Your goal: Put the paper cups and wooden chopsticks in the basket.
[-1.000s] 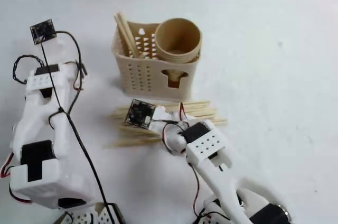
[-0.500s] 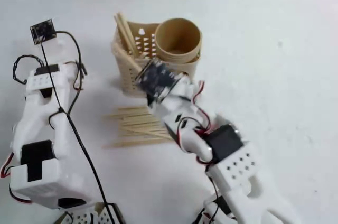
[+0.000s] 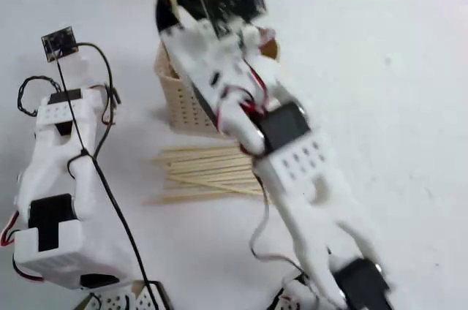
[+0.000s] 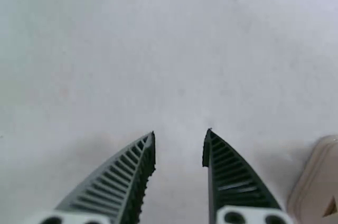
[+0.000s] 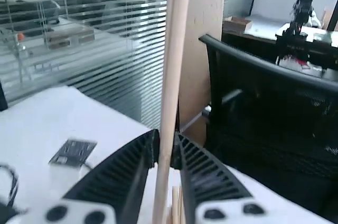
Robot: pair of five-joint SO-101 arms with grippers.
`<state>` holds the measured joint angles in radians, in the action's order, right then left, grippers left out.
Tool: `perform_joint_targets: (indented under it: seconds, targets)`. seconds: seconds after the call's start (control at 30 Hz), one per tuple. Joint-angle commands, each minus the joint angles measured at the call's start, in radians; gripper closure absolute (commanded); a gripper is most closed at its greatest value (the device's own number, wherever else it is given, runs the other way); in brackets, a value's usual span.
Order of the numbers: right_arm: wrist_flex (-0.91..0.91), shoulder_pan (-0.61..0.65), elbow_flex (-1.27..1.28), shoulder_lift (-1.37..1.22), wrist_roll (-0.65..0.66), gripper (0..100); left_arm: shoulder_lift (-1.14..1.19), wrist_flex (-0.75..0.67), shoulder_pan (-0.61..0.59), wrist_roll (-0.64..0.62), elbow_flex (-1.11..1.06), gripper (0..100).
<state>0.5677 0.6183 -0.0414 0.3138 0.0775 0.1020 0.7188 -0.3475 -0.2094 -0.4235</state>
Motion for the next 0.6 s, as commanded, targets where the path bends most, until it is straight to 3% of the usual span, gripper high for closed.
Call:
perform_joint_targets:
  seconds: [0.0,0.33,0.57]
  targets:
    - [-0.122,-0.007,-0.192,-0.168,-0.020,98.4,-0.027,-0.018,0.005,-0.008,0.009,83]
    - [-0.136,-0.021,-0.230,-0.303,-0.021,97.0,-0.027,-0.018,0.005,-0.008,0.009,83]
    - [-0.019,-0.024,-0.233,-0.303,-0.018,78.0,-0.027,-0.018,0.005,-0.008,0.009,83]
